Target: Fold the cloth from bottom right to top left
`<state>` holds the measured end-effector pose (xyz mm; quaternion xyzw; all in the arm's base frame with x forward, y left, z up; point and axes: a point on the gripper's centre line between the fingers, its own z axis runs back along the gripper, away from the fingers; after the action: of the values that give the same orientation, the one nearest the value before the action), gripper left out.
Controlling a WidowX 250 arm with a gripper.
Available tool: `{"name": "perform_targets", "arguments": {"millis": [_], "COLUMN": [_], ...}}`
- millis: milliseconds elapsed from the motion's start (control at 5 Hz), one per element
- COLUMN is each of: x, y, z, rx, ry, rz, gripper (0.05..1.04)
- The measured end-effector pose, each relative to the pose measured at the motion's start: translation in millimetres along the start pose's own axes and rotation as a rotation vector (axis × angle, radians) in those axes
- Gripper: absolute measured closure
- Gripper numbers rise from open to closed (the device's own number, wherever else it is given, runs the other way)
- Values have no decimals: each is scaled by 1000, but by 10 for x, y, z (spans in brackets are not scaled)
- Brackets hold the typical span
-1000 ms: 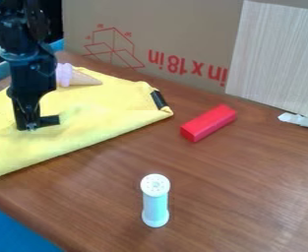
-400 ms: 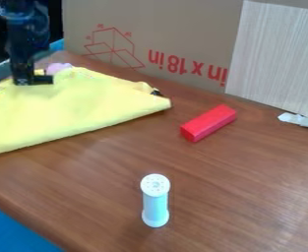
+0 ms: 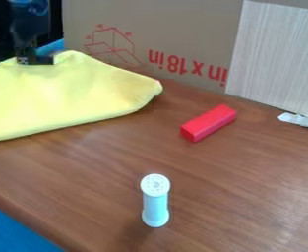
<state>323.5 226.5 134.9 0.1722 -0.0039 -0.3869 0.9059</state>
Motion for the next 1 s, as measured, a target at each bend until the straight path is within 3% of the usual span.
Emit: {"name": "perform_targets", "arguments": {"millis": [600, 1000], "x": [107, 151], "y": [476, 679], "z": [16, -118], "rx": [6, -9], "ry": [-5, 9], "rz": [-36, -18], "gripper": [1029, 1014]}}
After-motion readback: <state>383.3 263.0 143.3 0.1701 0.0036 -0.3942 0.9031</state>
